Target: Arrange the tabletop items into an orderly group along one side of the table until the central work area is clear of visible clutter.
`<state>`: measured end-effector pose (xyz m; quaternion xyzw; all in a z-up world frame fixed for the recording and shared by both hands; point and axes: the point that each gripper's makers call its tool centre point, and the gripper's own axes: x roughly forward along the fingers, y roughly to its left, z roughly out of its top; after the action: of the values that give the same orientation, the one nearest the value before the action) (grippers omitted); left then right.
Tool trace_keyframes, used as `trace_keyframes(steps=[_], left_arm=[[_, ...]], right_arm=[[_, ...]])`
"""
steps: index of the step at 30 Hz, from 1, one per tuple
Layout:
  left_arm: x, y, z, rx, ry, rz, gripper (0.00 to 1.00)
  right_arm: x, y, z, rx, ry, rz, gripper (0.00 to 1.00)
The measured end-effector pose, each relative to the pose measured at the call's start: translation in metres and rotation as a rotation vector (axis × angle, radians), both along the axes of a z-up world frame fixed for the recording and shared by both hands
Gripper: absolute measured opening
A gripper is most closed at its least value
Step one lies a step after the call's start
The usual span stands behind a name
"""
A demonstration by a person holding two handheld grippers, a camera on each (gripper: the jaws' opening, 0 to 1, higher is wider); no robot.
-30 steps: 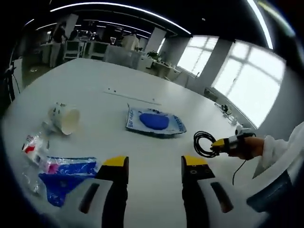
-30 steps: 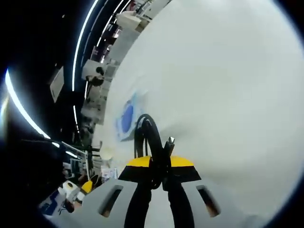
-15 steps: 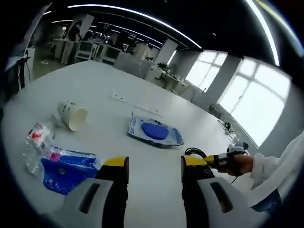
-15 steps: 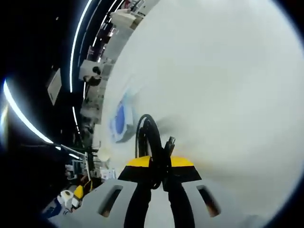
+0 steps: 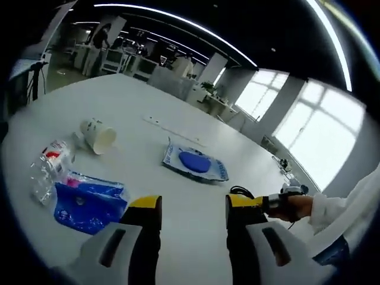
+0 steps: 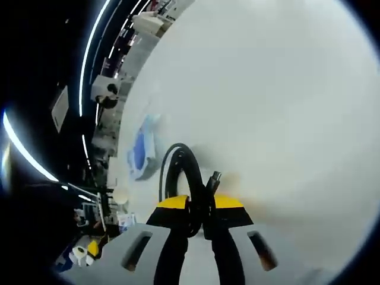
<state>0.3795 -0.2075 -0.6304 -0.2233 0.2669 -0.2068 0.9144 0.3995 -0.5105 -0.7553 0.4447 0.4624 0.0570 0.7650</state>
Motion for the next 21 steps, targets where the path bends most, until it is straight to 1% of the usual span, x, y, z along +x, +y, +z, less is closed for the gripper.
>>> trace_keyframes(steps=[2,3,5,8,10,12,15,18,21], left_arm=[[0.001,-0.003,0.002,-0.013,-0.011,-0.003,0.42],[0.0,-0.005,0.003,-0.014,-0.012,-0.019,0.42],[-0.001,-0.003,0.001,0.017,-0.011,-0.052,0.43],[0.002,0.007,-0.001,0.033,-0.012,-0.057,0.44],[0.003,0.014,-0.002,0.029,-0.011,-0.051,0.45],[0.004,0.018,-0.004,0.031,-0.009,-0.053,0.46],[0.004,0.022,-0.006,0.043,-0.009,-0.055,0.48],[0.006,0.024,-0.007,0.032,-0.009,-0.053,0.49],[0.008,0.024,-0.008,0.021,-0.008,-0.061,0.5]], right_arm=[[-0.001,0.0,0.0,-0.035,-0.014,0.016,0.12],[-0.002,0.001,0.0,-0.038,-0.012,0.016,0.12],[-0.003,-0.001,0.001,-0.046,-0.007,0.001,0.13],[-0.001,-0.001,0.008,-0.054,-0.015,-0.023,0.22],[0.001,-0.006,0.01,-0.094,-0.029,-0.022,0.27],[0.001,-0.005,0.015,-0.104,-0.036,-0.024,0.31],[0.001,-0.006,0.017,-0.121,-0.042,-0.034,0.39],[0.0,-0.004,0.019,-0.138,-0.05,-0.03,0.47],[-0.002,-0.004,0.023,-0.15,-0.065,-0.039,0.51]])
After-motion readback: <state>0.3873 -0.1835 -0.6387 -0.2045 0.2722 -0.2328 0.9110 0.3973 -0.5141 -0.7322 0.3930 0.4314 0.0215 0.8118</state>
